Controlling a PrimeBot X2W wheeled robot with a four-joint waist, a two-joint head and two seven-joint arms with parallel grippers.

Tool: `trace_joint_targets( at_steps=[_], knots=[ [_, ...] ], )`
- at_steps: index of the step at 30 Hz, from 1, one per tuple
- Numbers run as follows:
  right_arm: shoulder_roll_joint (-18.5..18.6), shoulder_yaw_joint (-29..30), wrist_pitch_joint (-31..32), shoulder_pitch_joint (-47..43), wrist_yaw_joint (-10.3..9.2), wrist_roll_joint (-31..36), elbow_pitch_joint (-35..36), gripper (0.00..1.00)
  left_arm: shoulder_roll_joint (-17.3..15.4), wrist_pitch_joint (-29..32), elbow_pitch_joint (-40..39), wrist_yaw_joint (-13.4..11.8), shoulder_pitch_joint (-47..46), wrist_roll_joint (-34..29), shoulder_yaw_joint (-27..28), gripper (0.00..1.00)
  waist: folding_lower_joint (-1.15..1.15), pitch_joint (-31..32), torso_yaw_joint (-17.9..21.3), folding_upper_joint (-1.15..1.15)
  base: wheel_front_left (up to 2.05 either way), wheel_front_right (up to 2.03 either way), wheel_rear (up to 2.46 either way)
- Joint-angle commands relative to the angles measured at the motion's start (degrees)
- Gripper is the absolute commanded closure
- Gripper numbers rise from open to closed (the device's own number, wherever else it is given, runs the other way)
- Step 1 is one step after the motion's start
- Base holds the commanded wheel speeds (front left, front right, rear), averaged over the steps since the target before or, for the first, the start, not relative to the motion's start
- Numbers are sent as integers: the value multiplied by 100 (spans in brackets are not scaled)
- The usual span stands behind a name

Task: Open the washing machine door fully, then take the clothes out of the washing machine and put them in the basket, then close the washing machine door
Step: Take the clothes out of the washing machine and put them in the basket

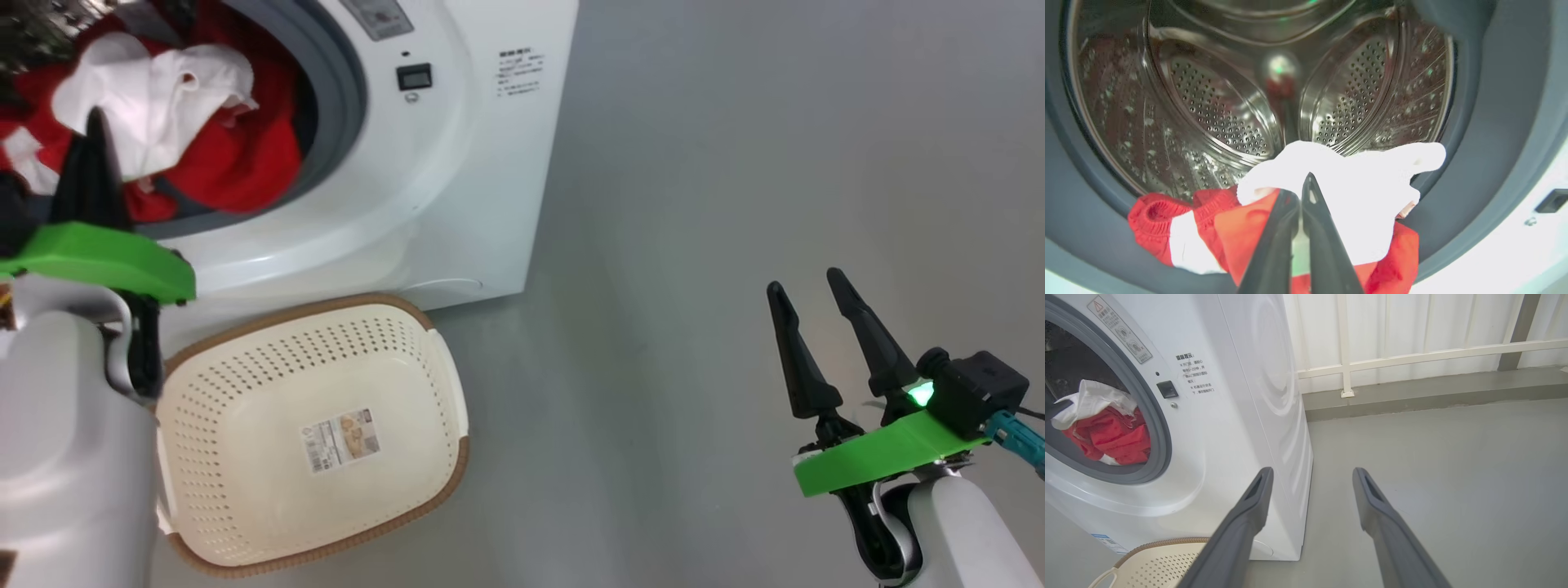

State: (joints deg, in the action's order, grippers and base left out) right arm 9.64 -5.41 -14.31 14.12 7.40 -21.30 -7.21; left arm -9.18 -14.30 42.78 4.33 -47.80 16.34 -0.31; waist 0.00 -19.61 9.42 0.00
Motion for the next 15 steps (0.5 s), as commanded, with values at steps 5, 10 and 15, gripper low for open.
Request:
trace_joint_targets(
  at_steps=[5, 10, 15],
  knots=[
    [95, -96, -69, -167, 9, 28, 129, 0, -63, -69, -955, 89, 537, -134, 258, 100, 0, 288, -255, 0, 0, 0, 0],
    [122, -86, -69, -250, 9, 22, 120, 0, 115, -69, -1833, 115, 1142, -213, 390, 100, 0, 412, -332, 0, 0, 0, 0],
    [148, -54, -69, -332, 9, 17, 132, 0, 254, -70, -2743, 121, 1738, -286, 480, 100, 0, 481, -393, 0, 0, 0, 0]
  ],
)
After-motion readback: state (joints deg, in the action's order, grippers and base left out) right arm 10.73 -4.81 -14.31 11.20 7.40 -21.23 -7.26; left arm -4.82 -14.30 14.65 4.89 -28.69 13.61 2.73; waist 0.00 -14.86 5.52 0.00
